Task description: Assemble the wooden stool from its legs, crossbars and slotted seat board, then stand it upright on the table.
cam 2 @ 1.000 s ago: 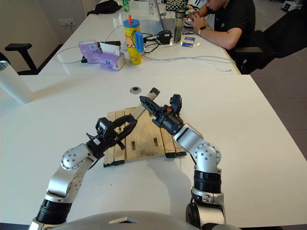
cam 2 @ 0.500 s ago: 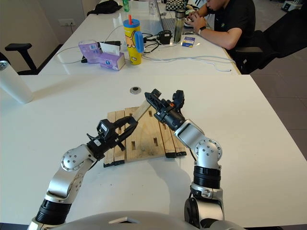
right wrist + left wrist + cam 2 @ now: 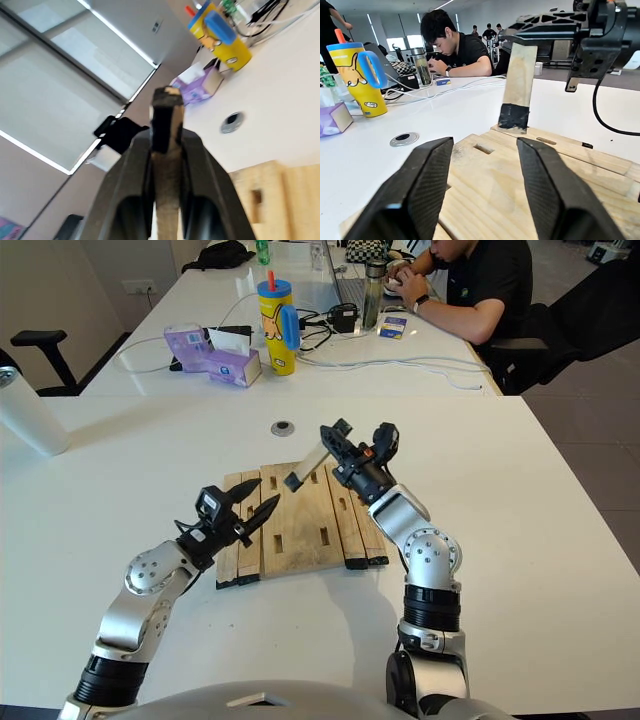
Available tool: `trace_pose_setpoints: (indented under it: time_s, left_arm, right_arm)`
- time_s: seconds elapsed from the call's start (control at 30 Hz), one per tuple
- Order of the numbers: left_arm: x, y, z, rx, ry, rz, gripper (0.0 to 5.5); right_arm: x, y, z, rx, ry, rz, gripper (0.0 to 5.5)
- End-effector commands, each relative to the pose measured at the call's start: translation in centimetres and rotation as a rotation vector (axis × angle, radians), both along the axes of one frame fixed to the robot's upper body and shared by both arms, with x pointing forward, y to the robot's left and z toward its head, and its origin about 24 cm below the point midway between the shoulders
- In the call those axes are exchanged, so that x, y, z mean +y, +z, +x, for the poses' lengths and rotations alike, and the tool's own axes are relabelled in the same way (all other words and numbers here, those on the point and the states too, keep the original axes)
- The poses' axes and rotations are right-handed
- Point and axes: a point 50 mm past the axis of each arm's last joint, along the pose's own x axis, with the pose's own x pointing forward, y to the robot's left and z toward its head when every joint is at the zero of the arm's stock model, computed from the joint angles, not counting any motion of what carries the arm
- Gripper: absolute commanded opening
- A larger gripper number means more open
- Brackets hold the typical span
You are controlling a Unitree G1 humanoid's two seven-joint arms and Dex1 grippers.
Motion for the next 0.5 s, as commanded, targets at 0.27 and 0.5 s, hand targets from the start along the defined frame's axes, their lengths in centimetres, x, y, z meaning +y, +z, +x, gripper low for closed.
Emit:
trace_pose_setpoints:
  time_s: [0.27,0.5]
  left_arm:
    - [4.7,0.0,1.6,0.052,0.38,-0.207,2.33]
    - [5.2,-0.2,1.6,0.069,0.42,-0.212,2.33]
  right_arm:
    - [-1.3,-1.8,-0.3,-0.084,-0.114,-0.329,0.41]
    - [-1.7,-3.0,-1.1,-0.038,-0.159,-0.368,0.41]
